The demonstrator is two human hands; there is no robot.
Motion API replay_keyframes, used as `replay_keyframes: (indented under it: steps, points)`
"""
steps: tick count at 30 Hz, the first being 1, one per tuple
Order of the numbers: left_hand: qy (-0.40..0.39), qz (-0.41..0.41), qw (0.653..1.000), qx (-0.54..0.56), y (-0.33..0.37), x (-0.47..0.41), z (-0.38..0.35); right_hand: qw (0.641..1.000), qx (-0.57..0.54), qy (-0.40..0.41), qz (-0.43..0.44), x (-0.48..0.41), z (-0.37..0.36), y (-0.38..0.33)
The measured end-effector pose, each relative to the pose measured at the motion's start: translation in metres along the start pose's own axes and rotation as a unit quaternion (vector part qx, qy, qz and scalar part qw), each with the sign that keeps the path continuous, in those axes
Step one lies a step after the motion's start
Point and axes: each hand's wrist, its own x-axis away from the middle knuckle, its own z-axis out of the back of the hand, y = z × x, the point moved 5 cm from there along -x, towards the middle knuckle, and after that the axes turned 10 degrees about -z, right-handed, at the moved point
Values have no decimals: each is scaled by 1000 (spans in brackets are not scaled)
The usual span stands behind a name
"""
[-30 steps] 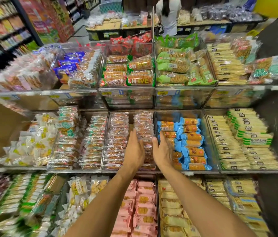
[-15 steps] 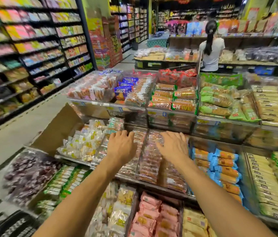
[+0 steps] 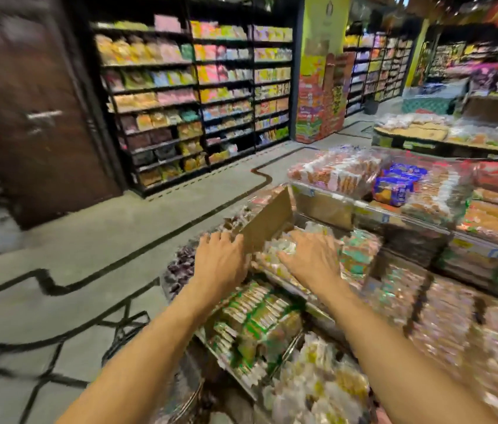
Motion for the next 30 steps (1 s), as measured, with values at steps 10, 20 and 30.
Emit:
replay_keyframes:
  steps: [10, 20, 30]
  points:
    - [-39, 139, 989, -12, -208, 99, -39, 988, -21, -12, 153, 6, -72, -231]
    - [-114, 277, 954, 12, -343, 157, -117, 959, -7, -81, 270, 1, -178, -394]
    - [-188, 374, 906, 65, -421, 205, -273, 921, 23, -184, 344, 0, -369, -489]
